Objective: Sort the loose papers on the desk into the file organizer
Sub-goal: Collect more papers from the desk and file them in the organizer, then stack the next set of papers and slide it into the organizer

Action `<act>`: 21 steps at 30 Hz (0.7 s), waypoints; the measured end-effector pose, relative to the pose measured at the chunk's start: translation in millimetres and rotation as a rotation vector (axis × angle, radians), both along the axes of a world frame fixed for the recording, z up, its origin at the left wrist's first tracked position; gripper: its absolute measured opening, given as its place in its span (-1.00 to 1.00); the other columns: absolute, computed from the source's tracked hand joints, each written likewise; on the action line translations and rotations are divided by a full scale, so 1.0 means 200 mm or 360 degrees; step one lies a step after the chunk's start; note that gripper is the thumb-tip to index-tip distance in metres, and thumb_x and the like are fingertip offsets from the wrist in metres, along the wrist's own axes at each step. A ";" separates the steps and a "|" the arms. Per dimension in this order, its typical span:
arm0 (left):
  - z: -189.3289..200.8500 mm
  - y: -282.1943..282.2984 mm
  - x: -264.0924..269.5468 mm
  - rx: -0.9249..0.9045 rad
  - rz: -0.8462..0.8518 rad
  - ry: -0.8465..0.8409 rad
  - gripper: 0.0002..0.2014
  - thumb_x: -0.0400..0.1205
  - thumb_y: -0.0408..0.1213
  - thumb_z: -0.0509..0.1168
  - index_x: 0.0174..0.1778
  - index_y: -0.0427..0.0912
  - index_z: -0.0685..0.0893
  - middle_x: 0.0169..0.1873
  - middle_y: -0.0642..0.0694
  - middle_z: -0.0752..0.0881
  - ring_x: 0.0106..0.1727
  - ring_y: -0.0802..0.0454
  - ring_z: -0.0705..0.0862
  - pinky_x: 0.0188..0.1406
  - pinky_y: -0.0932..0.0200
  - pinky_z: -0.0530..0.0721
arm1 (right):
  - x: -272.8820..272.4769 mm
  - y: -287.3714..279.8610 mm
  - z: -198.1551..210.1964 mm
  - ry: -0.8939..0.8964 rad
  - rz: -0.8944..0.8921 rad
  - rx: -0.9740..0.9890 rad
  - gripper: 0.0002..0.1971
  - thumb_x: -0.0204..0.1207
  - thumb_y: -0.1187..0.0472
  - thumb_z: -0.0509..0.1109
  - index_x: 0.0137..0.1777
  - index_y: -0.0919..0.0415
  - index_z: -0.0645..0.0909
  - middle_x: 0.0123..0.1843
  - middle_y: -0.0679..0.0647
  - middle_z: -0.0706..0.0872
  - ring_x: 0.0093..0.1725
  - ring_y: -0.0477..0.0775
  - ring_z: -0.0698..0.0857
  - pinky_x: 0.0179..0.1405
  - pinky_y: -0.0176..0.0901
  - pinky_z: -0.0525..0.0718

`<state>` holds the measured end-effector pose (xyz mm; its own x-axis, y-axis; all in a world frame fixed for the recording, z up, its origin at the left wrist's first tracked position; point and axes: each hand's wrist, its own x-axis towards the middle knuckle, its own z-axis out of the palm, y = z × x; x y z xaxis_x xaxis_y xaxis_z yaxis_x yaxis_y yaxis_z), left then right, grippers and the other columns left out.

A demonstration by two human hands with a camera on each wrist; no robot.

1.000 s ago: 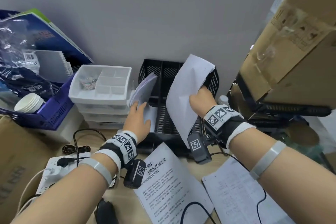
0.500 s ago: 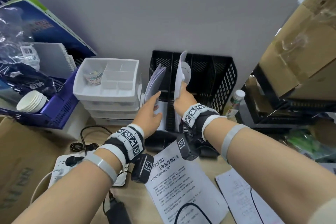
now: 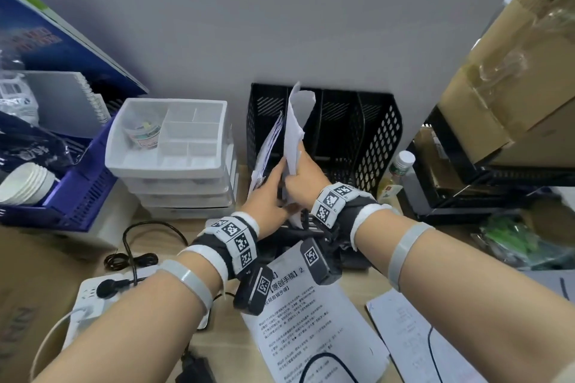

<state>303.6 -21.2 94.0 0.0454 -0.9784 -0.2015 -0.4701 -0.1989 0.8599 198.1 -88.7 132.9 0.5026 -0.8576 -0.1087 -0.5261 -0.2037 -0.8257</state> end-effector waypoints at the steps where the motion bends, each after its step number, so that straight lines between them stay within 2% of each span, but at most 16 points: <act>1: -0.01 -0.02 -0.02 -0.0006 0.0031 -0.0082 -0.03 0.63 -0.29 0.41 0.77 0.27 -0.10 0.27 -0.06 0.76 0.18 0.03 0.76 0.36 0.05 0.67 | -0.01 -0.01 0.01 0.0011 0.0020 -0.0013 -0.03 0.45 0.52 0.22 0.69 -0.18 -0.18 0.49 0.30 0.48 -0.03 0.14 0.72 -0.57 -0.53 0.56; 2: -0.01 -0.03 -0.03 -0.0015 0.0053 -0.0156 -0.08 0.66 -0.33 0.34 0.77 0.27 -0.10 0.18 -0.09 0.79 0.12 0.02 0.76 0.32 0.07 0.68 | -0.02 -0.01 0.02 0.0014 0.0042 -0.0028 -0.02 0.45 0.51 0.21 0.68 -0.22 -0.20 0.48 0.29 0.50 -0.13 0.14 0.73 -0.53 -0.38 0.66; 4: -0.02 -0.04 -0.05 0.0018 0.0085 -0.0230 -0.19 0.70 -0.38 0.20 0.75 0.29 -0.02 0.07 -0.08 0.78 -0.01 0.02 0.74 0.23 0.14 0.70 | -0.03 -0.03 0.03 0.0007 0.0065 -0.0098 -0.05 0.49 0.46 0.16 0.66 -0.34 -0.21 0.47 0.26 0.54 -0.10 0.25 0.76 -0.23 -0.01 0.82; 5: -0.02 -0.05 -0.06 0.0053 0.0086 -0.0206 -0.27 0.73 -0.38 0.16 0.72 0.31 0.06 0.02 -0.06 0.76 -0.11 0.08 0.70 0.08 0.25 0.72 | -0.04 -0.04 0.02 0.0005 0.0045 -0.0113 -0.08 0.53 0.43 0.14 0.65 -0.39 -0.18 0.46 0.24 0.56 0.00 0.29 0.77 -0.05 0.04 0.81; 6: -0.02 -0.05 -0.06 0.0068 0.0078 -0.0191 -0.34 0.74 -0.37 0.14 0.67 0.31 0.14 0.00 -0.05 0.74 -0.22 0.15 0.64 -0.11 0.34 0.68 | -0.05 -0.05 0.02 0.0020 0.0024 -0.0101 -0.13 0.56 0.39 0.14 0.65 -0.38 -0.15 0.48 0.22 0.55 0.11 0.27 0.75 0.08 0.00 0.75; 7: -0.03 -0.05 -0.06 0.0064 0.0081 -0.0192 -0.34 0.73 -0.38 0.15 0.68 0.27 0.18 0.04 -0.04 0.74 -0.29 0.22 0.59 -0.21 0.35 0.60 | -0.05 -0.05 0.01 0.0057 0.0017 -0.0078 -0.18 0.60 0.35 0.14 0.67 -0.34 -0.12 0.50 0.21 0.54 0.18 0.24 0.72 0.13 -0.05 0.69; 10: -0.08 -0.01 -0.05 -0.0005 0.0115 -0.0175 -0.41 0.67 -0.43 0.22 0.63 0.05 0.38 0.23 0.00 0.69 -0.23 0.27 0.63 -0.14 0.48 0.51 | -0.08 -0.04 -0.06 0.0266 0.0100 -0.0002 -0.27 0.64 0.16 0.19 0.70 -0.21 -0.09 0.43 0.20 0.60 0.01 0.16 0.70 0.02 -0.06 0.67; 12: -0.12 0.04 -0.02 -0.0043 0.0198 -0.0130 -0.57 0.65 -0.43 0.28 0.43 -0.02 0.56 0.10 0.02 0.73 -0.17 0.23 0.69 -0.10 0.50 0.57 | -0.10 -0.02 -0.10 0.0320 0.0134 0.0019 -0.31 0.62 0.04 0.26 0.69 -0.13 0.04 0.43 0.14 0.60 0.00 0.17 0.70 -0.02 -0.08 0.64; 14: -0.15 0.09 0.00 -0.0031 0.0321 0.0001 -0.81 0.65 -0.37 0.35 0.15 -0.08 0.66 -0.10 -0.01 0.76 -0.16 0.06 0.78 -0.06 0.25 0.74 | -0.14 0.00 -0.15 0.0334 0.0091 0.0006 -0.40 0.57 -0.01 0.36 0.59 -0.01 0.27 0.29 0.07 0.66 0.05 0.15 0.71 -0.03 -0.08 0.61; 15: -0.15 0.13 0.01 0.0021 0.0381 0.0147 -0.95 0.68 -0.35 0.36 0.02 -0.15 0.67 -0.19 -0.08 0.78 -0.21 -0.01 0.81 -0.13 0.14 0.81 | -0.17 0.02 -0.17 0.0319 0.0062 0.0017 -0.46 0.53 -0.03 0.40 0.48 0.02 0.37 0.17 0.01 0.68 0.02 0.09 0.70 -0.06 -0.10 0.59; 16: -0.16 0.17 0.02 0.0095 0.0434 0.0279 -0.94 0.70 -0.33 0.35 -0.08 -0.21 0.68 -0.27 -0.15 0.78 -0.30 -0.05 0.82 -0.24 0.11 0.84 | -0.19 0.03 -0.19 0.0294 0.0045 0.0046 -0.55 0.49 -0.04 0.44 0.33 0.04 0.45 0.03 -0.05 0.69 -0.04 0.04 0.72 -0.12 -0.12 0.59; 17: -0.18 0.21 0.03 0.0184 0.0479 0.0378 -0.84 0.73 -0.30 0.33 -0.15 -0.25 0.67 -0.33 -0.21 0.77 -0.40 -0.04 0.80 -0.36 0.13 0.84 | -0.23 0.06 -0.22 0.0278 0.0044 0.0091 -0.65 0.46 -0.04 0.47 0.15 0.05 0.49 -0.09 -0.08 0.72 -0.11 0.01 0.76 -0.17 -0.13 0.63; 19: -0.23 0.32 0.05 0.0399 0.0513 0.0379 -0.73 0.76 -0.25 0.29 -0.24 -0.29 0.65 -0.40 -0.23 0.75 -0.53 0.02 0.76 -0.53 0.19 0.78 | -0.30 0.10 -0.30 0.0277 0.0068 0.0196 -0.80 0.45 0.04 0.48 -0.06 0.13 0.60 -0.21 0.01 0.81 -0.24 0.00 0.83 -0.21 -0.09 0.76; 21: -0.30 0.44 0.06 0.0635 0.0534 0.0221 -0.75 0.75 -0.26 0.30 -0.23 -0.27 0.63 -0.41 -0.20 0.74 -0.52 0.01 0.75 -0.48 0.13 0.80 | -0.40 0.17 -0.39 0.0313 0.0090 0.0329 -0.91 0.47 0.15 0.44 -0.13 0.16 0.70 -0.23 0.09 0.85 -0.27 0.07 0.86 -0.25 -0.12 0.77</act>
<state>315.3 66.3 34.4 0.2890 -0.7609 -0.5809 -0.2118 -0.6426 0.7363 117.2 -54.1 55.0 0.5010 -0.7783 -0.3784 -0.6730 -0.0755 -0.7358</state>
